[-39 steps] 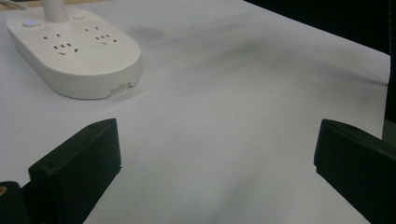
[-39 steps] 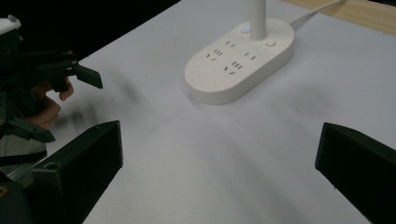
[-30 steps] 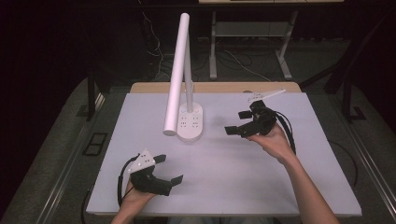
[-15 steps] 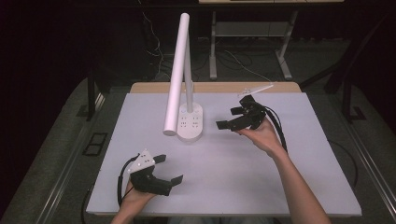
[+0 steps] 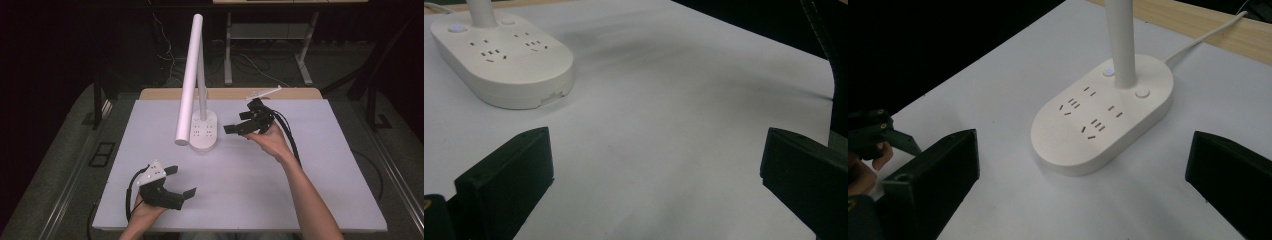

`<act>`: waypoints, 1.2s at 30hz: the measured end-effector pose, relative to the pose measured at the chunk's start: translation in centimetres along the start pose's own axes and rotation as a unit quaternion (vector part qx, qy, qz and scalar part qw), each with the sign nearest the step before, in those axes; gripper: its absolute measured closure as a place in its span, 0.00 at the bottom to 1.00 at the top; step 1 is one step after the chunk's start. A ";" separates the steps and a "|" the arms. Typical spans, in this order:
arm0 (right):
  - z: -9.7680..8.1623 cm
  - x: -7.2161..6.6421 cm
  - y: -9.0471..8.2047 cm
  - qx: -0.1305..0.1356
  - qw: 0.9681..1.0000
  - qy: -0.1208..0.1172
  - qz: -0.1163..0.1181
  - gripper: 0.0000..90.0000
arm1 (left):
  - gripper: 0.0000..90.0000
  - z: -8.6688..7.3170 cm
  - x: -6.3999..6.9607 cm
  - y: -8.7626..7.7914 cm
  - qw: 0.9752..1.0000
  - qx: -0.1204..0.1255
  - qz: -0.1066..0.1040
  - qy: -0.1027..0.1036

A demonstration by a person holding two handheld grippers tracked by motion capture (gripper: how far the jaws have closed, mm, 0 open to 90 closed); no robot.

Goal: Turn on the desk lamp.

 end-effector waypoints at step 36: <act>2.6 3.0 6.7 0.023 0.999 0.016 -0.031 0.34 | 0.00 0.2 0.1 -0.2 1.000 0.005 -0.006 0.000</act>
Point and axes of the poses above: each handheld gripper's, and its own axes: y roughly forward along the jaws, z roughly out of its top, x roughly to its right, the point moved 7 cm from there along y, roughly forward along the jaws, and after that the axes turned 11 degrees about x, right-handed, at the moved point
